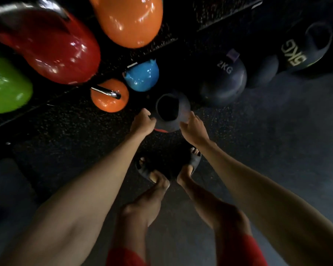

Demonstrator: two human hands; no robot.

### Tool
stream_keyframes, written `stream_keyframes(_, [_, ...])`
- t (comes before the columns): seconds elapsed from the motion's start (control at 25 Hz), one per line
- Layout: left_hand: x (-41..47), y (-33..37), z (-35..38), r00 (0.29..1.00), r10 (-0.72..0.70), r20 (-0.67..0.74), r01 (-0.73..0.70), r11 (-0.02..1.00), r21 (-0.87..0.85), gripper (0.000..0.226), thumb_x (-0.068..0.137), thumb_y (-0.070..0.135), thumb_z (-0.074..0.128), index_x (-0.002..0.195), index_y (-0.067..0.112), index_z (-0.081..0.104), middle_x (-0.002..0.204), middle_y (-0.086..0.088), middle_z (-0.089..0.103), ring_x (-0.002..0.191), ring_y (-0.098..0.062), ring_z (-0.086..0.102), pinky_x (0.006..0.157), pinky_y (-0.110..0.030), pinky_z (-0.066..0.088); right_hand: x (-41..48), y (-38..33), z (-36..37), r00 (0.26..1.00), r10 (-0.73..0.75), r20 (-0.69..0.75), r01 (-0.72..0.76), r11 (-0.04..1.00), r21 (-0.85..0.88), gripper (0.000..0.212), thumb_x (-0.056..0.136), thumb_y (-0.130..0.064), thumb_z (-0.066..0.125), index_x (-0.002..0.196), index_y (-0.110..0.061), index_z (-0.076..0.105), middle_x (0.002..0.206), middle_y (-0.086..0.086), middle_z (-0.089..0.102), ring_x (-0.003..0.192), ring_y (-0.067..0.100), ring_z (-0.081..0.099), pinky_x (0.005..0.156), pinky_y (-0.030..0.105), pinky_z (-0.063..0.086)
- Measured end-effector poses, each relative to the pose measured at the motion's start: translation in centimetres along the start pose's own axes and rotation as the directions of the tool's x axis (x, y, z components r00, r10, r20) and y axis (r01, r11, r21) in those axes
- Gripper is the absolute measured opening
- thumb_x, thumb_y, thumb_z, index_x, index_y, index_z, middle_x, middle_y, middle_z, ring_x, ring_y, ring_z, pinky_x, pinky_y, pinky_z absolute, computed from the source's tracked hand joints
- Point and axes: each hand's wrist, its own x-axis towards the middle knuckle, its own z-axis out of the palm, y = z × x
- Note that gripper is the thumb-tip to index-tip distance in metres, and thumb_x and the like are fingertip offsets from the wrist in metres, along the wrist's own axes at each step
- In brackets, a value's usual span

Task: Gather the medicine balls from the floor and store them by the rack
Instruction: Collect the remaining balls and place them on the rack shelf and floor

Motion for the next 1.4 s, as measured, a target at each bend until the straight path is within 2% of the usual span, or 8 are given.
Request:
stream_keyframes(0.2, [10.3, -3.8, 7.0, 0.992, -0.122, 0.04, 0.125, 0.99, -0.067, 0.063, 0.092, 0.041, 0.063, 0.143, 0.015, 0.038, 0.146, -0.014, 0.046, 0.131, -0.033, 0.049, 0.107, -0.047, 0.043, 9.2, 7.8, 8.1, 0.964, 0.256, 0.073, -0.266, 0.942, 0.204, 0.072, 0.093, -0.05, 0.057, 0.147, -0.01, 0.031, 0.138, 0.016, 0.054, 0.126, 0.036, 0.051, 0.09, 0.037, 0.043])
stream_keyframes(0.36, [16.0, -3.7, 10.5, 0.995, -0.099, -0.014, 0.097, 0.987, -0.129, 0.092, 0.085, 0.057, 0.067, 0.153, 0.013, 0.023, 0.155, -0.017, 0.034, 0.14, -0.036, 0.039, 0.111, -0.054, 0.038, 14.8, 11.3, 11.4, 0.902, 0.428, 0.059, -0.381, 0.723, 0.576, 0.075, 0.097, -0.067, 0.035, 0.151, -0.015, 0.032, 0.146, 0.014, 0.049, 0.123, 0.029, 0.053, 0.105, 0.044, 0.044])
stream_keyframes(0.48, [17.8, -4.0, 11.9, 0.994, -0.055, -0.099, 0.052, 0.998, -0.039, 0.075, 0.094, 0.044, 0.062, 0.151, 0.009, 0.027, 0.147, -0.017, 0.047, 0.132, -0.035, 0.051, 0.102, -0.045, 0.045, 18.6, 13.3, 13.2, 0.863, 0.494, 0.105, -0.417, 0.581, 0.699, 0.074, 0.097, -0.07, 0.027, 0.152, -0.02, 0.034, 0.149, 0.007, 0.046, 0.128, 0.031, 0.051, 0.1, 0.054, 0.047])
stream_keyframes(0.72, [17.7, -7.4, 13.7, 0.977, 0.03, -0.212, -0.032, 0.999, -0.009, 0.061, 0.096, 0.03, 0.059, 0.144, 0.005, 0.031, 0.127, -0.019, 0.062, 0.11, -0.034, 0.066, 0.089, -0.046, 0.056, 22.0, 14.9, 15.0, 0.828, 0.531, 0.18, -0.436, 0.408, 0.802, 0.071, 0.097, -0.069, 0.031, 0.142, -0.018, 0.053, 0.126, 0.001, 0.063, 0.114, 0.027, 0.061, 0.097, 0.047, 0.053])
stream_keyframes(0.96, [18.6, -13.1, 11.1, 0.985, -0.034, -0.168, 0.002, 0.982, -0.188, 0.062, 0.1, 0.019, 0.057, 0.152, 0.003, 0.029, 0.146, -0.021, 0.049, 0.132, -0.034, 0.051, 0.104, -0.028, 0.038, 23.3, 16.1, 17.2, 0.846, 0.475, 0.242, -0.476, 0.469, 0.744, 0.036, 0.101, -0.038, 0.043, 0.122, -0.018, 0.064, 0.101, -0.001, 0.069, 0.089, 0.02, 0.064, 0.067, 0.031, 0.054])
stream_keyframes(1.04, [20.6, -15.4, 9.0, 0.987, -0.102, -0.122, 0.072, 0.971, -0.229, 0.062, 0.098, 0.012, 0.061, 0.153, 0.004, 0.032, 0.15, -0.016, 0.046, 0.139, -0.03, 0.044, 0.105, -0.022, 0.034, 23.6, 15.4, 18.5, 0.872, 0.378, 0.31, -0.48, 0.545, 0.687, 0.034, 0.104, -0.033, 0.04, 0.123, -0.015, 0.062, 0.097, 0.0, 0.069, 0.087, 0.02, 0.065, 0.07, 0.033, 0.051])
stream_keyframes(1.2, [22.3, -19.7, 7.5, 0.997, -0.071, -0.011, 0.062, 0.928, -0.368, 0.063, 0.092, 0.021, 0.071, 0.148, 0.014, 0.044, 0.141, 0.002, 0.053, 0.133, -0.017, 0.05, 0.099, -0.017, 0.042, 25.0, 13.1, 19.6, 0.906, 0.239, 0.35, -0.423, 0.563, 0.71, 0.037, 0.108, -0.033, 0.034, 0.079, -0.022, 0.054, 0.058, -0.013, 0.058, 0.05, 0.003, 0.051, 0.052, 0.022, 0.04])
stream_keyframes(1.4, [22.7, -21.1, 8.7, 0.99, -0.142, 0.026, 0.132, 0.821, -0.556, 0.054, 0.091, 0.019, 0.072, 0.141, 0.017, 0.052, 0.126, 0.005, 0.063, 0.118, -0.011, 0.058, 0.094, -0.023, 0.05, 27.8, 10.5, 18.5, 0.963, 0.129, 0.238, -0.259, 0.691, 0.675, 0.02, 0.101, -0.028, 0.044, 0.094, -0.018, 0.061, 0.082, -0.003, 0.063, 0.074, 0.011, 0.056, 0.065, 0.027, 0.044])
